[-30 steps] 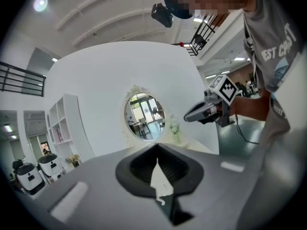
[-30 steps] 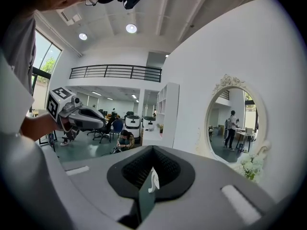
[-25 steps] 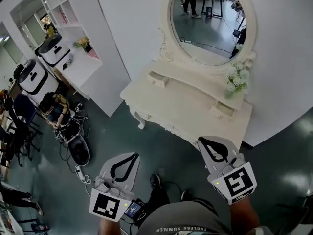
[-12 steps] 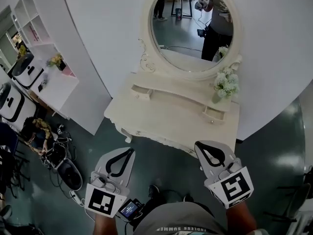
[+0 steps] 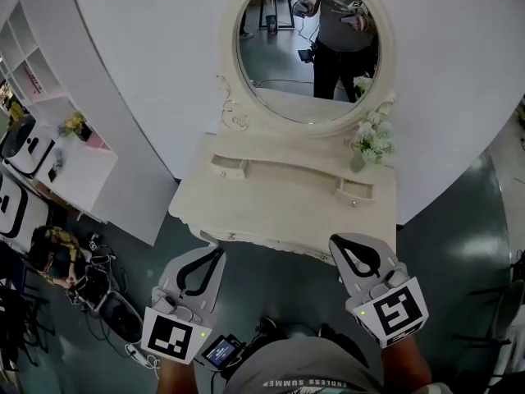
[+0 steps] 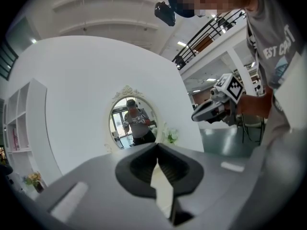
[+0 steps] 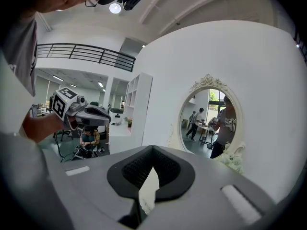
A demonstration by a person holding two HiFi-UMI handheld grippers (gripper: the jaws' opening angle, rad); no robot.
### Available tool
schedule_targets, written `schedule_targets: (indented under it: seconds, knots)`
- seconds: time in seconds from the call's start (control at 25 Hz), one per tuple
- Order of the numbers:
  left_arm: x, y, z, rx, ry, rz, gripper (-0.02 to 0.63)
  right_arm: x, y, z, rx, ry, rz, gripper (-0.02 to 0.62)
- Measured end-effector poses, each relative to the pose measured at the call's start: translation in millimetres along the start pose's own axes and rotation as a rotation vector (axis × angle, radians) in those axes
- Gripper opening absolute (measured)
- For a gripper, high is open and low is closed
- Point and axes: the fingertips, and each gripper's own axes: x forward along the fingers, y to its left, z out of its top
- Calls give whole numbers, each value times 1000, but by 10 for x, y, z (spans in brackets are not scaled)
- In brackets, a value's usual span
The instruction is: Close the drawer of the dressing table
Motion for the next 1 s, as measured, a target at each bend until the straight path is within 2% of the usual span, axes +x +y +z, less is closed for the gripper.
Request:
schedule_targets:
  seconds: [0.36,0.6,0.72,0.84,1.0]
  knots:
    - [-188,364,-68,16,-66,-17,2,184,184,244,-3,-5,-63,0]
    - [-329,644,-93,8,-82,41,2,384,248,471,-48,-26,-38,0]
    - [-381,801,-112,14,-76,86,2,579,236,557,-60,-39,-4,0]
    - [-404,954,-161,62,-63,137,2,848,220,568,-64,-51,51,0]
    - [-384,1187,-303,-5,-11,240,2,1266,185,582,-75,-65,142,0]
